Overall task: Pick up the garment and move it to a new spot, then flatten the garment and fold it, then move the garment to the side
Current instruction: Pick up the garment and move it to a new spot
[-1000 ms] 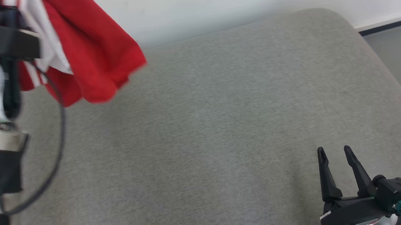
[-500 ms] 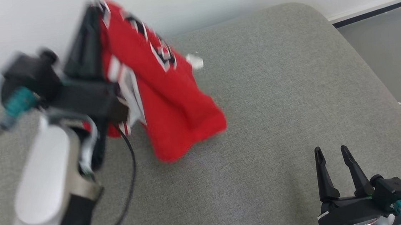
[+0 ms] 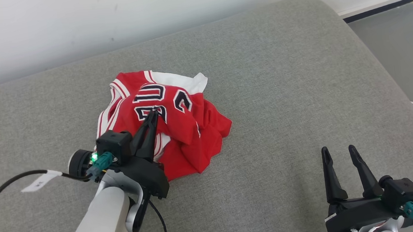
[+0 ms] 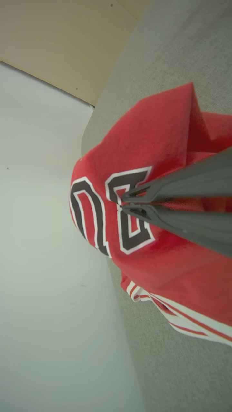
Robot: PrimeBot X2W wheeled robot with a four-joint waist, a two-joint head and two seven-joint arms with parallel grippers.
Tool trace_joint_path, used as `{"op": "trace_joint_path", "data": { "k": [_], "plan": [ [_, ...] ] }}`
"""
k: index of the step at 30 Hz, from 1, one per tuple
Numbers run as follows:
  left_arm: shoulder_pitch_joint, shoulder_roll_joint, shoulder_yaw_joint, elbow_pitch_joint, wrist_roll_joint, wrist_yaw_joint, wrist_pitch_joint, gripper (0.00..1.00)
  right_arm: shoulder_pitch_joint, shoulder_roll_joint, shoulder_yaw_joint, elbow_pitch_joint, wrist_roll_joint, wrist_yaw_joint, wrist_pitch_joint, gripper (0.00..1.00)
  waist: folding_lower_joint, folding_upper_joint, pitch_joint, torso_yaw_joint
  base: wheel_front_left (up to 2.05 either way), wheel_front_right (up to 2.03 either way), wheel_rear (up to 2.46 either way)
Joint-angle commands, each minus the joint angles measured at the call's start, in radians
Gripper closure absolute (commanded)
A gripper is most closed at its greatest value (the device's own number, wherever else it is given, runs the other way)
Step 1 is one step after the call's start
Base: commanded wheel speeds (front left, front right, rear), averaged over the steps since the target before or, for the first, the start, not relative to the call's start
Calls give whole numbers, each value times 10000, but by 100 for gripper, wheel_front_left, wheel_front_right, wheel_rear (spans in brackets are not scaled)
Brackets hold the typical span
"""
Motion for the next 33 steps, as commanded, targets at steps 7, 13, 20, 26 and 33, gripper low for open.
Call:
{"op": "trace_joint_path", "data": {
  "k": [7, 13, 20, 26, 33],
  "plan": [
    [-347, -222, -142, 288, 176, -68, -458, 0, 196, -16, -133, 42, -43, -21, -15, 0, 0, 0, -152, 302, 0, 0, 0],
    [-314, -300, -64, -268, 283, -41, -549, 0, 356, -16, -144, -38, -191, -21, -14, 0, 0, 0, -445, 793, 0, 0, 0],
    [317, 162, 284, -1277, 645, 182, -568, 0, 440, -17, -204, -171, -374, -21, -15, 0, 0, 0, -811, 1298, 0, 0, 0],
    [1417, 698, 975, -2006, 787, 449, -552, 0, 619, -15, -173, -216, -478, -21, -15, 0, 0, 0, -1174, 1582, 0, 0, 0],
    [3203, 1032, 2130, -3098, 907, 782, -553, 0, 961, -18, -281, -248, -564, -22, -14, 0, 0, 0, -1535, 1955, 0, 0, 0]
  ]
}}
